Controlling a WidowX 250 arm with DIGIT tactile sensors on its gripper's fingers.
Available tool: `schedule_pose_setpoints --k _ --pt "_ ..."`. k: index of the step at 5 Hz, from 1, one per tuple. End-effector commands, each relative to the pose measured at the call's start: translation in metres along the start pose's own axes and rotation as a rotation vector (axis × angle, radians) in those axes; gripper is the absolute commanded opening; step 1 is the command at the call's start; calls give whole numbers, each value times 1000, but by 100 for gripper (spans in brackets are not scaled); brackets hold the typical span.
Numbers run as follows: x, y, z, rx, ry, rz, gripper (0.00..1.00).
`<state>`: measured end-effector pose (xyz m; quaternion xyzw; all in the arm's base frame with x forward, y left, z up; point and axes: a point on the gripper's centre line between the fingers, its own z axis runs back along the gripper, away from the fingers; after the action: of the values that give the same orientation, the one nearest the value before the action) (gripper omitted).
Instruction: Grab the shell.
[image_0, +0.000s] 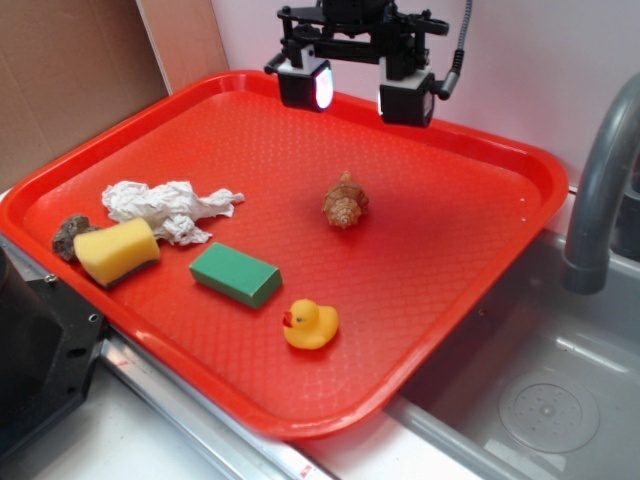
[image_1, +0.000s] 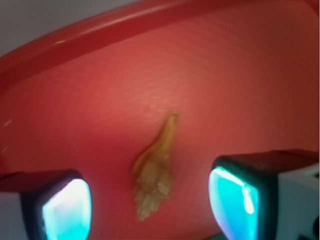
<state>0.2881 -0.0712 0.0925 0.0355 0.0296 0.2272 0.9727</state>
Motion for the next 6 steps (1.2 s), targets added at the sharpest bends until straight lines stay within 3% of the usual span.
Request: schedule_pose_setpoints --k 1,2,6 --pt "9 7 3 -94 -102 51 100" --pt "-5 -2 -10 -175 -123 -31 100" --pt "-5 -2 -10 -175 -123 -31 100"
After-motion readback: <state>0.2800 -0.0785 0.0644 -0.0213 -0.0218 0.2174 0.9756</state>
